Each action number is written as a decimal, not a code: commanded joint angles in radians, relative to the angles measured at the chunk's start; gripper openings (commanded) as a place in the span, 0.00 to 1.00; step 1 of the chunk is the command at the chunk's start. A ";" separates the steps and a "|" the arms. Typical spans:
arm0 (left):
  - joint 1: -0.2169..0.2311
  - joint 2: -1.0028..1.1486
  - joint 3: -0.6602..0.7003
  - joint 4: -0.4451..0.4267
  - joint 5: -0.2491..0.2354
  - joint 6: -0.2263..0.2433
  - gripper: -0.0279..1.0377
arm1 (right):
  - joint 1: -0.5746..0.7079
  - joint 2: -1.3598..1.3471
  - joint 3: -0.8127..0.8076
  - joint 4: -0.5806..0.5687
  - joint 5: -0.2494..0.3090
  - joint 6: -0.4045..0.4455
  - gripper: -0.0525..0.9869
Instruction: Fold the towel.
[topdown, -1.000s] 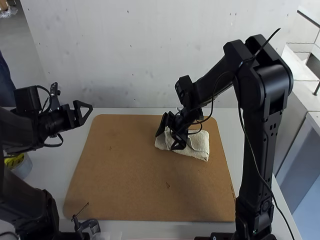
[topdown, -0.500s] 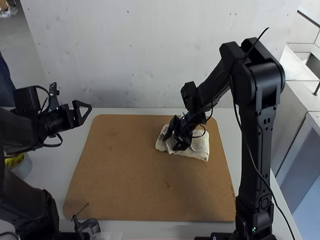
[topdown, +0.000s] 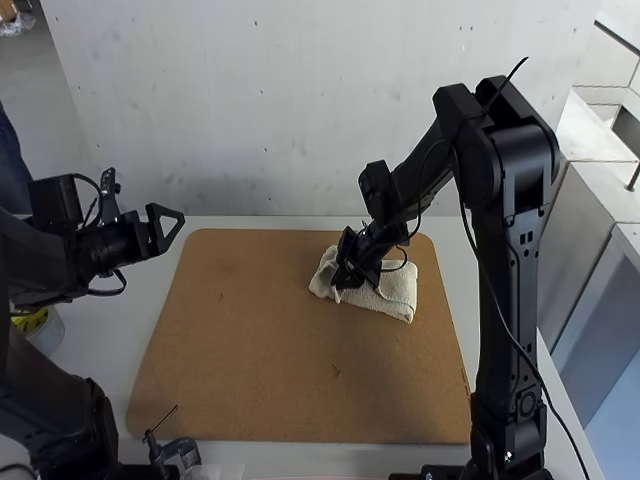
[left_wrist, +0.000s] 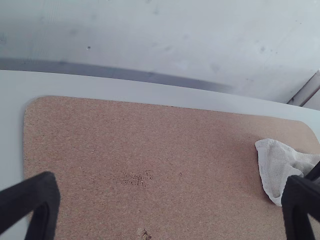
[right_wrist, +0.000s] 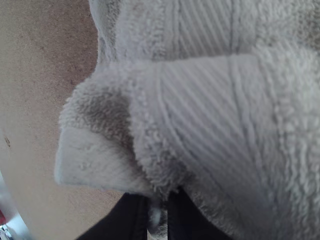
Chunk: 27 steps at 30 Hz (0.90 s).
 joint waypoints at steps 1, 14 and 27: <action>0.002 0.013 -0.015 0.008 0.012 0.016 0.97 | 0.020 -0.006 0.032 -0.003 0.000 0.016 0.12; 0.005 0.010 -0.015 0.008 0.013 0.016 0.97 | 0.060 -0.058 0.089 -0.043 0.002 0.034 0.10; 0.013 0.012 -0.015 0.008 0.015 0.018 0.97 | 0.080 0.101 0.138 0.019 0.002 0.028 0.08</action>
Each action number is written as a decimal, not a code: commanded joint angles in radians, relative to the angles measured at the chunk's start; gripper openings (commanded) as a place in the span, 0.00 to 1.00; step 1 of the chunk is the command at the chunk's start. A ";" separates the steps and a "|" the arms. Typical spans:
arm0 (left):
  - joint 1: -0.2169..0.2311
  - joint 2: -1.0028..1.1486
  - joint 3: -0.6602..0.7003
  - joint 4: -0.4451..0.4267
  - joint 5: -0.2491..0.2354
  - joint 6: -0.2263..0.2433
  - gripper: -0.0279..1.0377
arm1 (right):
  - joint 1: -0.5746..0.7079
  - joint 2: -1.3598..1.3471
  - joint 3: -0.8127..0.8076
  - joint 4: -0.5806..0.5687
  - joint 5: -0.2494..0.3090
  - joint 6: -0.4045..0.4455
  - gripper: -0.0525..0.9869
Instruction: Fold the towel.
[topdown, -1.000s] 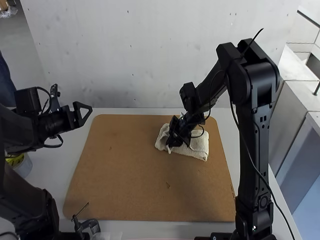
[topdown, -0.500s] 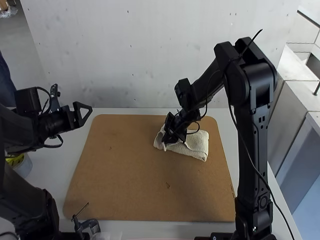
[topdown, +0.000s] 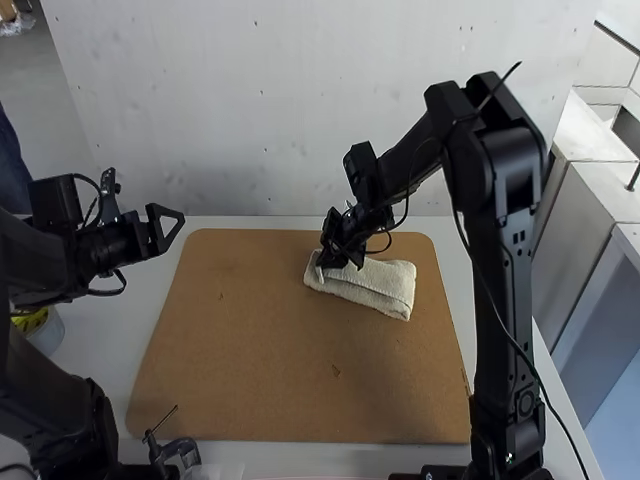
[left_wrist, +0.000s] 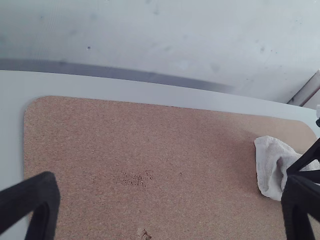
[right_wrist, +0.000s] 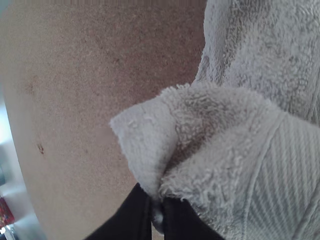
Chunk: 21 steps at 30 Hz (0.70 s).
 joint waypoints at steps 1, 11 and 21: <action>0.014 0.013 -0.015 0.008 0.016 0.017 0.97 | 0.024 0.069 0.013 0.014 -0.001 0.005 0.08; 0.016 0.026 -0.016 0.016 0.018 0.023 0.97 | 0.027 -0.029 0.002 0.025 -0.022 -0.034 1.00; -0.018 -0.028 -0.001 0.022 0.018 -0.037 0.97 | -0.030 -0.397 -0.065 -0.159 -0.008 -0.064 0.99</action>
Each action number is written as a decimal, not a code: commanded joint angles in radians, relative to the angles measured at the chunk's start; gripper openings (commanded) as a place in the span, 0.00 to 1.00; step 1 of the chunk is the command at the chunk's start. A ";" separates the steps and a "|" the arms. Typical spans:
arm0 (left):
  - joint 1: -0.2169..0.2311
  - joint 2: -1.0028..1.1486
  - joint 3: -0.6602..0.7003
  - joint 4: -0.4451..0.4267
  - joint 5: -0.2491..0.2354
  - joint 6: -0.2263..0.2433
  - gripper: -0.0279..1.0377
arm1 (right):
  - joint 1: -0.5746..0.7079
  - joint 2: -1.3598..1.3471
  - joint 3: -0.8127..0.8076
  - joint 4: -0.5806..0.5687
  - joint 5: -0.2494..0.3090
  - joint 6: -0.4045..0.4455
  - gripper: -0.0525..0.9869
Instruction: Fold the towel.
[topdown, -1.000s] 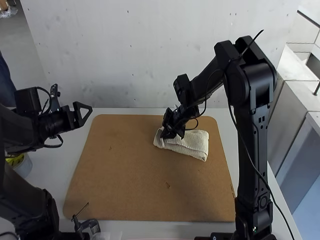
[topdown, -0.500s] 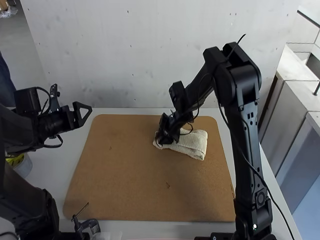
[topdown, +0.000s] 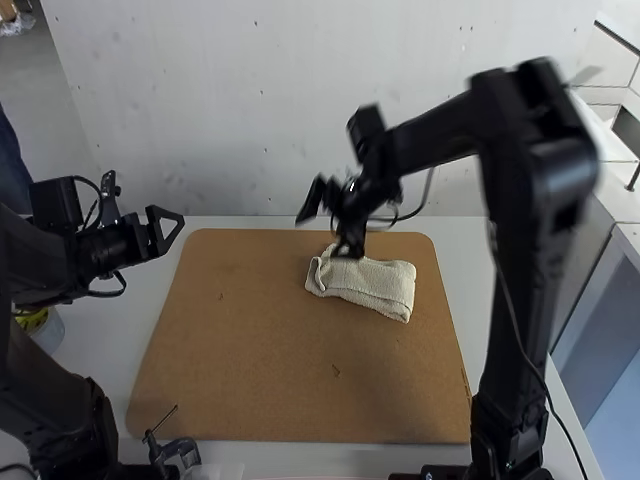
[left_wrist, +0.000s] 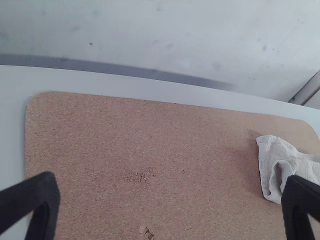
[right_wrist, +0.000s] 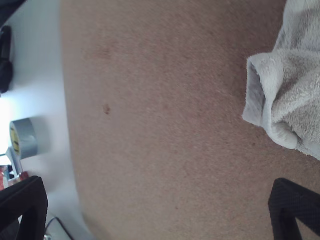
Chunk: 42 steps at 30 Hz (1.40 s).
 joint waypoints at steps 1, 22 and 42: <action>-0.032 -0.081 -0.001 0.011 0.011 -0.045 0.97 | -0.054 -0.116 -0.029 -0.037 0.031 -0.051 0.99; -0.106 -0.459 -0.101 0.021 -0.249 -0.102 0.94 | -0.437 -0.736 -0.552 0.388 0.368 -0.312 0.98; -0.152 -0.582 -0.327 0.360 -0.387 -0.052 0.94 | -0.517 -1.124 -0.965 0.632 0.466 -0.492 0.96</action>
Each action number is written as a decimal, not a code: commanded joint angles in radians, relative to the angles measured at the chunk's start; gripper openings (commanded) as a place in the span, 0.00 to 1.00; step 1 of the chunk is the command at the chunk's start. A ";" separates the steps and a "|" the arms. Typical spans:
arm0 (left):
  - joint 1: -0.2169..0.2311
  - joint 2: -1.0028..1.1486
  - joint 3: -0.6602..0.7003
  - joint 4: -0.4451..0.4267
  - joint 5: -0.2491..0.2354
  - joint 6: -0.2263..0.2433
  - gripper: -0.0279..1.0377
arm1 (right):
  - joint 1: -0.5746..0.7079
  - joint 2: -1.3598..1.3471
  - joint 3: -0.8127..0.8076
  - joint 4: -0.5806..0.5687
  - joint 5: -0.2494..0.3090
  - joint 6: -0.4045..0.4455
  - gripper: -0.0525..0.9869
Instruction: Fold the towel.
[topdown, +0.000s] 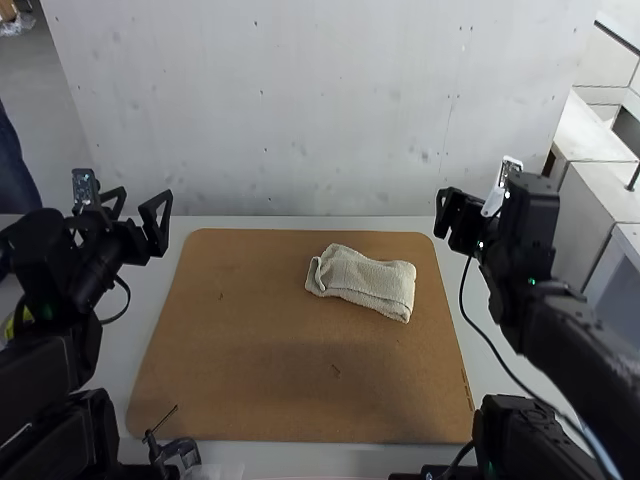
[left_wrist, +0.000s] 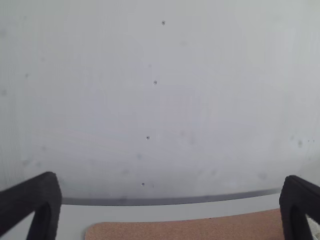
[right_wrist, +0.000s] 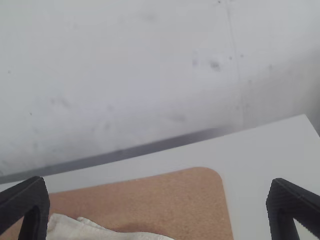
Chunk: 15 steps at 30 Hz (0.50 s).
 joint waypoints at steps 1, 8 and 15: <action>-0.028 -0.072 -0.032 0.011 -0.030 -0.006 0.95 | -0.016 -0.078 -0.068 0.042 0.027 -0.051 0.96; -0.038 -0.354 -0.061 -0.315 -0.055 -0.012 0.95 | -0.015 -0.291 -0.196 0.075 0.043 -0.084 0.96; -0.038 -0.570 -0.061 -0.539 -0.055 0.007 0.96 | -0.010 -0.405 -0.248 0.038 0.043 -0.075 0.97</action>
